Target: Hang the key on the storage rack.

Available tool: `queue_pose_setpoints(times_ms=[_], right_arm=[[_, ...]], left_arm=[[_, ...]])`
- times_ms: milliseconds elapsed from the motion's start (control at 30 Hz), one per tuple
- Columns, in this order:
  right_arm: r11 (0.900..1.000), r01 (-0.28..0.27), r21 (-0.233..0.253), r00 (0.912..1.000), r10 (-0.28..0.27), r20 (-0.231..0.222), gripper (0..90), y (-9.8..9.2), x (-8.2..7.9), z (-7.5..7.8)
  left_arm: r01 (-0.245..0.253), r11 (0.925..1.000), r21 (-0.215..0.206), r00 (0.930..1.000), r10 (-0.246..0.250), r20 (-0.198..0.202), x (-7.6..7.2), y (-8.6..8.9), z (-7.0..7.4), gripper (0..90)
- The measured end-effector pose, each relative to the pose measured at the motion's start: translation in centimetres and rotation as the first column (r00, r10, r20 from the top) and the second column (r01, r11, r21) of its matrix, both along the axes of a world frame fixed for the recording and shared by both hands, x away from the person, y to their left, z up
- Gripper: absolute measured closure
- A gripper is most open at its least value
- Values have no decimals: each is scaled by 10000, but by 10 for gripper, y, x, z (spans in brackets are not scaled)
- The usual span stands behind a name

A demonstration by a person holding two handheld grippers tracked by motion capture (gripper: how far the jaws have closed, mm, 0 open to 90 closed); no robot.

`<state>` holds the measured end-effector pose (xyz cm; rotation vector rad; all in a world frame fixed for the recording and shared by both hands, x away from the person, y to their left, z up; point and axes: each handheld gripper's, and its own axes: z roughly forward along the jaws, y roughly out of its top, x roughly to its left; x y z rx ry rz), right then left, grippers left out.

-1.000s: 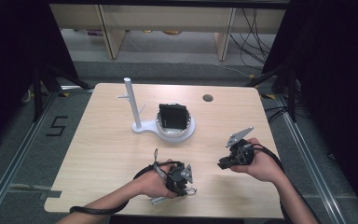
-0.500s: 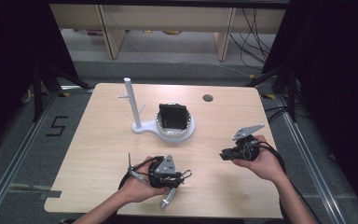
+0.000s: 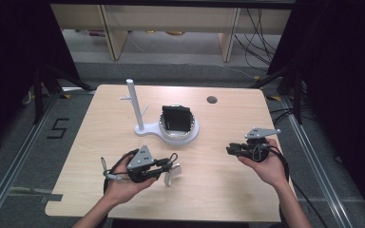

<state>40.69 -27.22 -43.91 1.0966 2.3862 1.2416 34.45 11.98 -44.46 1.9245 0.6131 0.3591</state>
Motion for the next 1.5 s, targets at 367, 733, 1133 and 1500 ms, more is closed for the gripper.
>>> queue_pose_setpoints(times_ms=[367, 733, 1133, 1500], right_arm=[[9929, 891, 781, 9930, -948, 712, 712, -2, -1, -8], [9575, 2328, 1703, 9597, -2545, 1189, 662, -10, -6, -23], [9456, 2776, 1696, 9474, -2987, 1152, 658, -17, -9, -29], [9473, 2692, 1736, 9472, -2931, 1304, 656, -18, -7, -31]], left_arm=[[-1766, 9768, -1208, 9812, 1844, 566, -1, 48, 16, 757], [-2903, 9329, -2131, 9416, 3182, 1102, 10, 77, 32, 757], [-3569, 8999, -2506, 9080, 3972, 1335, 21, 96, 44, 757], [-4016, 8782, -2597, 8852, 4449, 1358, 34, 105, 45, 757]])
